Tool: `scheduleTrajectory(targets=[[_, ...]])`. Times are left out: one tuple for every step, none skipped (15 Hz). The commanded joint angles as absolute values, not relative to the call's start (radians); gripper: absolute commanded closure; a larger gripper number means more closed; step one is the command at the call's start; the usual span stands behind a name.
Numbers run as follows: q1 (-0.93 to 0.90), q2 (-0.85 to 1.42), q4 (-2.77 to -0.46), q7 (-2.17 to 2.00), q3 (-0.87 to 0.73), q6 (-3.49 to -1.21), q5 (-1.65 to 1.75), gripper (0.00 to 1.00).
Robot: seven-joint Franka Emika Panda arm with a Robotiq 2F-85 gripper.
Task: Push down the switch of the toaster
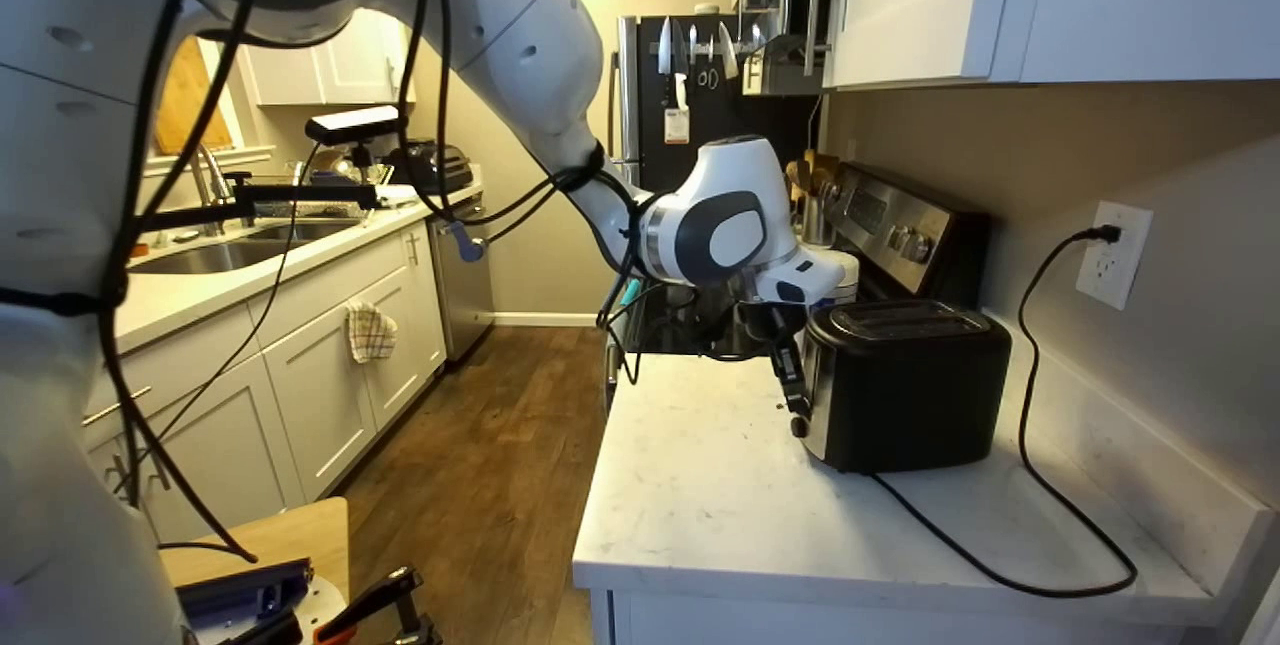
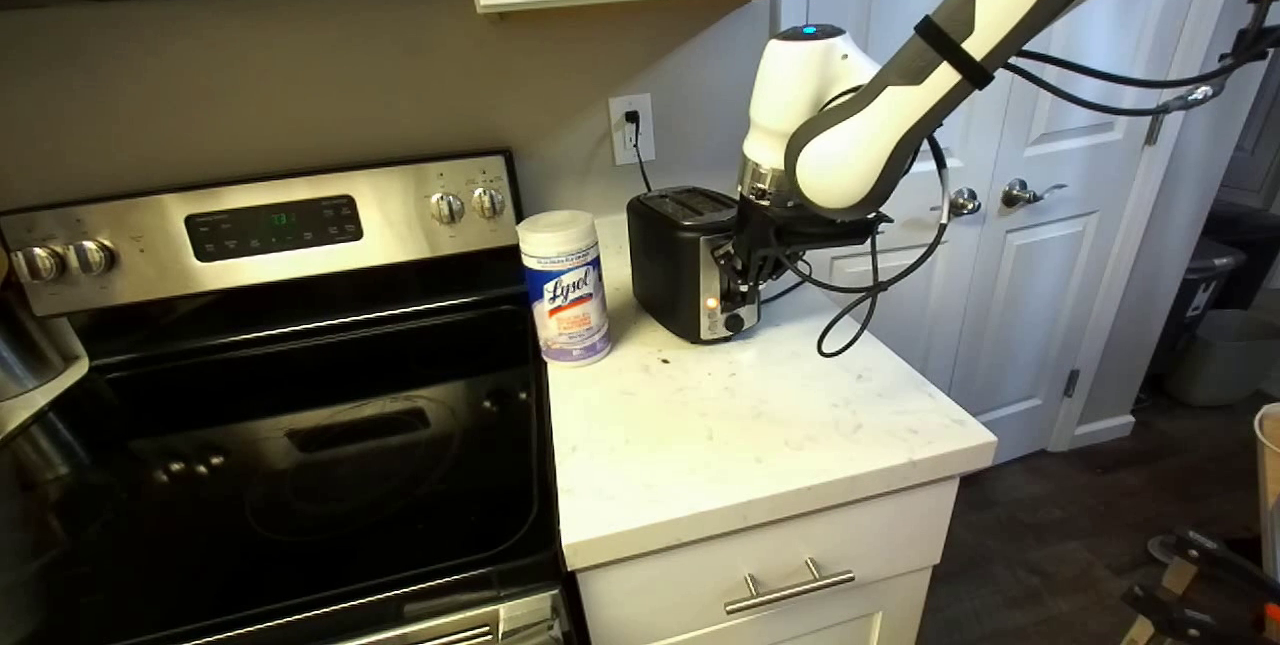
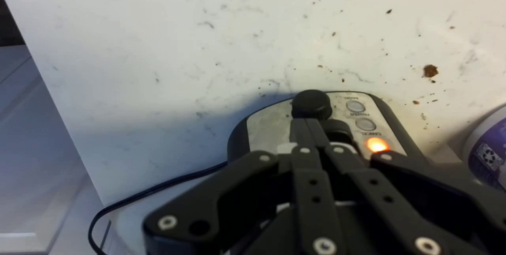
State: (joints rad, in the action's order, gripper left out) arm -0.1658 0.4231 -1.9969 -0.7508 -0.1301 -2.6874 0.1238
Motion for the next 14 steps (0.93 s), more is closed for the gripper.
scheduleTrajectory(targets=[[-0.153,0.371,-2.034,-0.717,-0.134,-2.695,0.107,1.00],[-0.162,0.337,-2.052,-0.736,-0.144,-2.685,0.116,1.00],[-0.154,0.301,-2.071,-0.719,-0.134,-2.671,0.103,1.00],[-0.144,0.272,-2.085,-0.698,-0.121,-2.655,0.090,1.00],[-0.130,0.243,-2.102,-0.666,-0.099,-2.630,0.069,1.00],[-0.105,0.210,-2.124,-0.594,-0.055,-2.580,0.016,1.00],[-0.095,0.183,-2.144,-0.538,-0.027,-2.537,-0.036,1.00],[-0.090,0.163,-2.153,-0.491,-0.008,-2.491,-0.082,1.00],[-0.088,0.147,-2.158,-0.453,0.006,-2.446,-0.125,1.00],[-0.091,0.134,-2.163,-0.438,0.012,-2.412,-0.150,1.00],[-0.093,0.125,-2.166,-0.431,0.016,-2.385,-0.164,1.00],[-0.094,0.120,-2.165,-0.431,0.018,-2.359,-0.169,1.00],[-0.094,0.116,-2.165,-0.434,0.019,-2.341,-0.169,1.00],[-0.094,0.112,-2.165,-0.436,0.019,-2.325,-0.168,1.00]])
